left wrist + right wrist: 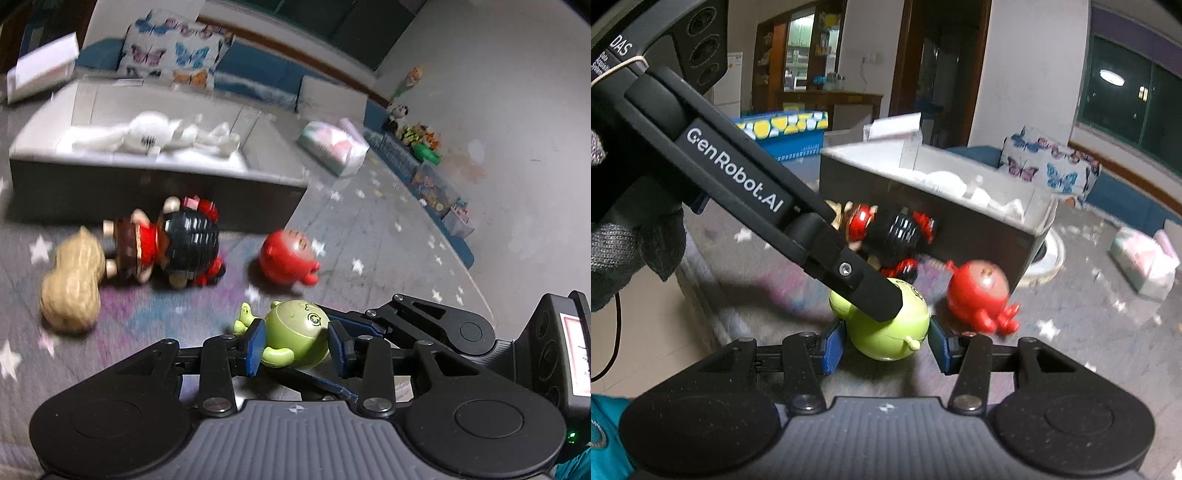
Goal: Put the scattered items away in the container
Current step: 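Carry the green alien toy with the left gripper into the box and release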
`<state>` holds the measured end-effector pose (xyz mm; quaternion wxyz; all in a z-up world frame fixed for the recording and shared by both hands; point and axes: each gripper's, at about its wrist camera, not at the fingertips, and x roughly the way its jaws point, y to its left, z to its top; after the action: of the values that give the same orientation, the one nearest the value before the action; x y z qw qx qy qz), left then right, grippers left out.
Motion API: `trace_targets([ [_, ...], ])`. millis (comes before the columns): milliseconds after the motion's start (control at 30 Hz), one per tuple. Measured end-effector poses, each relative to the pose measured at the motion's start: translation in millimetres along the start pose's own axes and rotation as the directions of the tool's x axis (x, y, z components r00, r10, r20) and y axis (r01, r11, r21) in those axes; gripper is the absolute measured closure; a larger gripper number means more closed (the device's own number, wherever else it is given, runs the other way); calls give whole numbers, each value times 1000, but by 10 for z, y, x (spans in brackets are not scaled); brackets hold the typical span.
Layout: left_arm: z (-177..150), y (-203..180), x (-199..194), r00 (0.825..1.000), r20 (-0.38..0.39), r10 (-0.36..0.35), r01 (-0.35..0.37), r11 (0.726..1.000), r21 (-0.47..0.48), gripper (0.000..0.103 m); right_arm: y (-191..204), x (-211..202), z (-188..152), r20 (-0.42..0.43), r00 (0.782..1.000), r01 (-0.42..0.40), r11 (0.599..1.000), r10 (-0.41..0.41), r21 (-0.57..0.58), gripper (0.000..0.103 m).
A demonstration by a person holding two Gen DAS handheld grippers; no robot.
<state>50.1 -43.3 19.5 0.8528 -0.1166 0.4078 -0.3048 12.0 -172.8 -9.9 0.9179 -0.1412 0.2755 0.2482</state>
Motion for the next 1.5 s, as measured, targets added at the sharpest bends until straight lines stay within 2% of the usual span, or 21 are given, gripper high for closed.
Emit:
trace_targets([
  [267,511,-60,-88,991,135,-2,-6,998,59,64,-261,60,505,105,992,68,997,-63,-47,54],
  [500,1078,126,206,982,187,6,-21,997,80,62,-647,469,920,117,988,108,993,-103,-38,54],
  [700,1422,439,575,987,159,11,-19,999,46,62,-960,1015,1132,49,993,107,994,-106,-21,54],
  [833,1572,685,827,994,114,-4,7,1000,-24,64,-1081,1360,1161,-15,996,90,996,-90,-21,54],
  [933,1630,776,965,996,94,-2,5,999,-36,64,-1162,1541,1145,-56,996,73,997,-73,-12,54],
  [1233,1629,936,1187,999,44,1,3,996,-84,64,-1253,1860,1118,-184,982,41,999,-44,-16,54],
  [1500,1626,956,1220,1000,15,14,-12,995,-101,64,-1166,1930,1139,-239,970,36,997,-50,-61,54],
])
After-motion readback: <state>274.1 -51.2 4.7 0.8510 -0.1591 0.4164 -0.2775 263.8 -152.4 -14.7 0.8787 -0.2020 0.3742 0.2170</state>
